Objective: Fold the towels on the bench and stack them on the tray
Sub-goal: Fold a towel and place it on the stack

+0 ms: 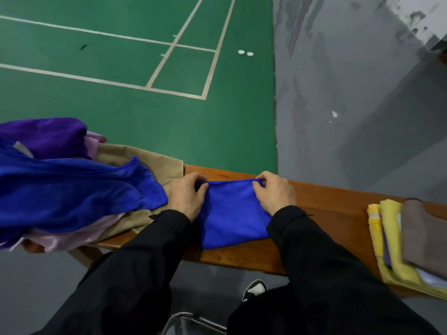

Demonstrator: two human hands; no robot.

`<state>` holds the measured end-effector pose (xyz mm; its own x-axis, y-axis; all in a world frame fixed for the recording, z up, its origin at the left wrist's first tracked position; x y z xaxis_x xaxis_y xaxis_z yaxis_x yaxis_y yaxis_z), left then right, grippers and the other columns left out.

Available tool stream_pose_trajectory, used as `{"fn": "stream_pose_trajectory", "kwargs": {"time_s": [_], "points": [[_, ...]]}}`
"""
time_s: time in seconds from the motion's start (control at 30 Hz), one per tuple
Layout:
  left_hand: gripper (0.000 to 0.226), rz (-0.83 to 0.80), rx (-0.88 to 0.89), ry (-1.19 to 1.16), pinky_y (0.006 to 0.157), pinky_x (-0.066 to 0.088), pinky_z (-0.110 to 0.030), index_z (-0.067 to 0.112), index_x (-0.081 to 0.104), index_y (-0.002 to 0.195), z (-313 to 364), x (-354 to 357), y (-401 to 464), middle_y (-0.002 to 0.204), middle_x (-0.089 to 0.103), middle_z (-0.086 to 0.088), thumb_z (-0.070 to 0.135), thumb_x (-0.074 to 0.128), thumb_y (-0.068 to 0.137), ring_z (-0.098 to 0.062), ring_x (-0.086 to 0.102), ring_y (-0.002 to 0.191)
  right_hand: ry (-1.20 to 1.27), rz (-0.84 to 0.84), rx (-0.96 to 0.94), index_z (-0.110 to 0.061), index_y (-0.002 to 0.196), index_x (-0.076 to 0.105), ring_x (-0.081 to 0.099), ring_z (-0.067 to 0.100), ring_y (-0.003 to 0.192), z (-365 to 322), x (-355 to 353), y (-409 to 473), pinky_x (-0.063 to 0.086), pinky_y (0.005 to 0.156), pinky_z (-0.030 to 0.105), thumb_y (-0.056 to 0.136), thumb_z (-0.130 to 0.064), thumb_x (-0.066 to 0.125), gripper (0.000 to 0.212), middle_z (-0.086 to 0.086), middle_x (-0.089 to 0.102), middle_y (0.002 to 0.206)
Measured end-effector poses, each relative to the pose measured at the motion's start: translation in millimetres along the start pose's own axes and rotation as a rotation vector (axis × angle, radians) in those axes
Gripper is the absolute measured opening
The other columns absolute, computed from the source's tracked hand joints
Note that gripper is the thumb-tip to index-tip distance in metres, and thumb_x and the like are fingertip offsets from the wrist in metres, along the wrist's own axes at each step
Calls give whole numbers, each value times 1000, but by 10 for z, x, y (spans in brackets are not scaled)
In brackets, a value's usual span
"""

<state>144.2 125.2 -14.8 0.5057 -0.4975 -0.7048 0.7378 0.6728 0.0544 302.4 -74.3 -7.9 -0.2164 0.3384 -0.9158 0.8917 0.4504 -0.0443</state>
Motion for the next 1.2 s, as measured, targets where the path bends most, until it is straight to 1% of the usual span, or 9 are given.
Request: {"fn": "stream_pose_trajectory", "kwargs": {"time_s": [0.13, 0.2, 0.3, 0.4, 0.47, 0.63, 0.87, 1.07, 1.2], "points": [[38, -10, -3, -32, 94, 53, -32, 15, 67, 123, -67, 97, 41, 116, 71, -3, 37, 68, 93, -20, 66, 106, 7, 31, -35, -27, 126, 60, 63, 24, 107, -29, 70, 23, 54, 85, 38, 97, -45, 57, 34, -1, 63, 119], [54, 88, 11, -92, 103, 48, -36, 13, 59, 135, -52, -18, -35, 129, 65, -6, 46, 61, 92, -22, 60, 118, 64, 165, -86, -22, 137, 54, 57, 24, 118, -47, -23, -63, 51, 96, 41, 96, -42, 58, 47, 3, 56, 133], [49, 172, 306, 71, 106, 43, -42, 10, 61, 132, 226, -19, -364, 131, 62, -11, 38, 54, 92, -30, 55, 124, 36, 345, -373, -13, 139, 59, 53, 26, 129, -176, -85, -356, 44, 110, 41, 92, -27, 55, 49, 8, 56, 143], [56, -52, 527, 354, 113, 39, -48, 14, 57, 141, 403, 484, -739, 149, 53, -10, 46, 46, 96, -31, 43, 143, -166, 137, -602, -12, 144, 57, 48, 30, 140, -225, 327, -600, 40, 115, 47, 98, -29, 44, 51, 11, 51, 153], [68, -182, 483, 524, 121, 26, -52, 18, 42, 154, 297, 762, -844, 162, 36, -8, 55, 34, 98, -26, 26, 153, -226, 10, -530, -17, 153, 46, 35, 31, 150, -115, 501, -631, 32, 121, 52, 103, -40, 32, 57, 10, 39, 162], [78, -259, 437, 623, 124, 12, -56, 22, 28, 160, 207, 854, -827, 168, 19, -6, 68, 26, 97, -25, 14, 156, -221, -58, -457, -27, 162, 26, 14, 26, 158, 75, 416, -674, 7, 127, 44, 102, -53, 22, 65, 2, 11, 171], [87, -181, 263, 619, 123, 14, -57, 21, 27, 160, 24, 626, -1126, 168, 17, -10, 77, 23, 94, -32, 10, 157, 103, 293, -195, -18, 145, 55, 48, 29, 137, 351, -59, -1044, 42, 113, 48, 94, -37, 49, 55, 8, 50, 151], [88, -172, 208, 612, 120, 22, -60, 16, 34, 158, 94, 654, -1367, 166, 24, -16, 75, 28, 93, -38, 23, 153, -26, 119, -210, -28, 138, 63, 50, 31, 136, 390, 321, -1367, 44, 111, 46, 93, -49, 48, 52, 12, 50, 152], [79, -102, 409, 529, 117, 30, -55, 24, 41, 154, 136, 565, -1467, 165, 29, -14, 71, 46, 91, -35, 29, 151, -39, 123, -393, -20, 136, 65, 49, 29, 138, 384, 253, -1414, 46, 111, 47, 84, -27, 52, 54, 9, 50, 154]]}}
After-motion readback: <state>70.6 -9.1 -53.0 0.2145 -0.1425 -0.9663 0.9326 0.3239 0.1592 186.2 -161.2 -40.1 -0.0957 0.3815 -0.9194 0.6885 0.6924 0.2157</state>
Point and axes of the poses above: each hand's wrist, its own y-axis towards the middle knuckle, its own x-axis out of the palm, z = x × y, the point moved 7 cm from there along y, towards the middle knuckle
